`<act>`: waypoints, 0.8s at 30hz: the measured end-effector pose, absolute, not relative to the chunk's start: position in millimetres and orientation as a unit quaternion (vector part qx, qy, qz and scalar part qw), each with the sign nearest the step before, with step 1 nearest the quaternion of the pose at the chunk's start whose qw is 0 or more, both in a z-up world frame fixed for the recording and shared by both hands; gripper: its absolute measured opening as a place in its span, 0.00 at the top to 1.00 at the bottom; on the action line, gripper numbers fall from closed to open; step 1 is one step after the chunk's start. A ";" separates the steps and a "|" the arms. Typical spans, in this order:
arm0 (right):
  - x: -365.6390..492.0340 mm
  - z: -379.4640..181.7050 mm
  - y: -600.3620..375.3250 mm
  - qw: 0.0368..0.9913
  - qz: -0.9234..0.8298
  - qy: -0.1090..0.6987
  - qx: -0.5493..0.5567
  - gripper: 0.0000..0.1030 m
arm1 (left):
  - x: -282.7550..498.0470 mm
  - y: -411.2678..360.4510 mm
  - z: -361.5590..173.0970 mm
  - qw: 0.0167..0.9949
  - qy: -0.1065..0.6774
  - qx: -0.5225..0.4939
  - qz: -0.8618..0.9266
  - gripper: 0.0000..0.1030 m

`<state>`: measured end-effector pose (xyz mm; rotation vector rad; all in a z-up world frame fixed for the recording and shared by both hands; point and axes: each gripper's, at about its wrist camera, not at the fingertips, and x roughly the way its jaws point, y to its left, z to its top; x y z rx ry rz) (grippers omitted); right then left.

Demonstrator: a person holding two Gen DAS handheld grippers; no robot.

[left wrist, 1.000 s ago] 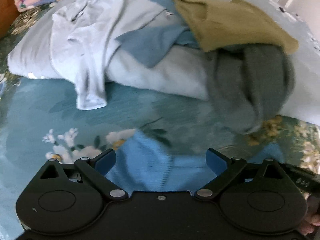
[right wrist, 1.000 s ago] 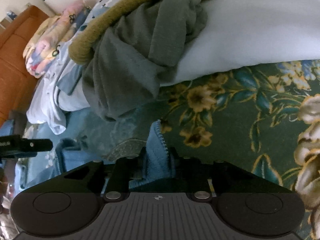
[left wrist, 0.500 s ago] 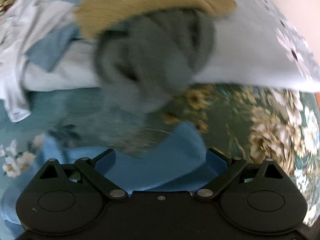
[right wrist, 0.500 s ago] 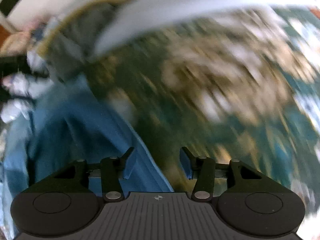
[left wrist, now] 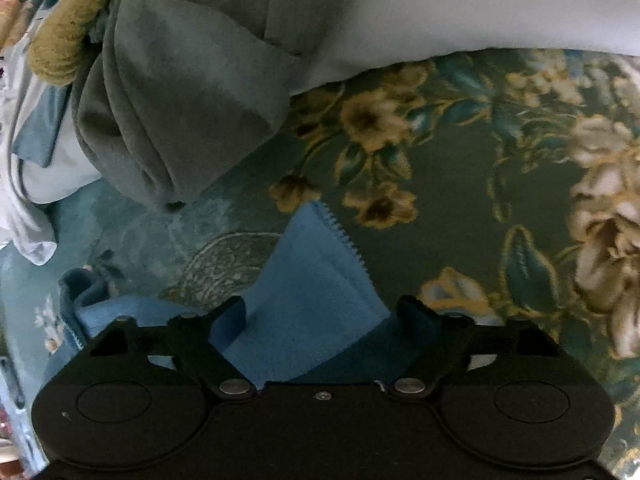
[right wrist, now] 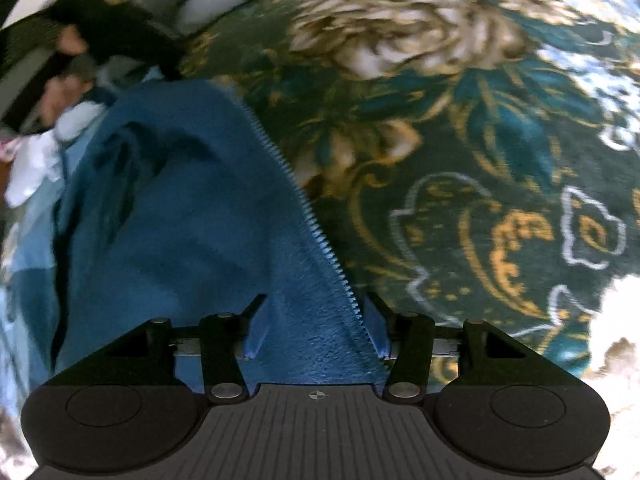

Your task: Fold clothes

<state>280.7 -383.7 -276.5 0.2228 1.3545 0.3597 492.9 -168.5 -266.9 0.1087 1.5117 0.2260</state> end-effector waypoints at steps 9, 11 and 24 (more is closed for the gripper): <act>273.1 -273.0 -382.0 0.745 0.187 0.624 0.141 0.88 | 473.4 -128.5 -250.0 0.743 0.659 -0.052 0.105 0.78; 271.7 -266.7 -381.5 0.745 0.193 0.621 0.150 0.89 | 467.8 -116.3 -243.5 0.749 0.649 -0.084 0.103 0.79; 230.2 -196.8 -338.9 0.734 0.317 0.572 0.185 0.90 | 422.1 -31.8 -163.1 0.809 0.554 -0.194 -0.034 0.80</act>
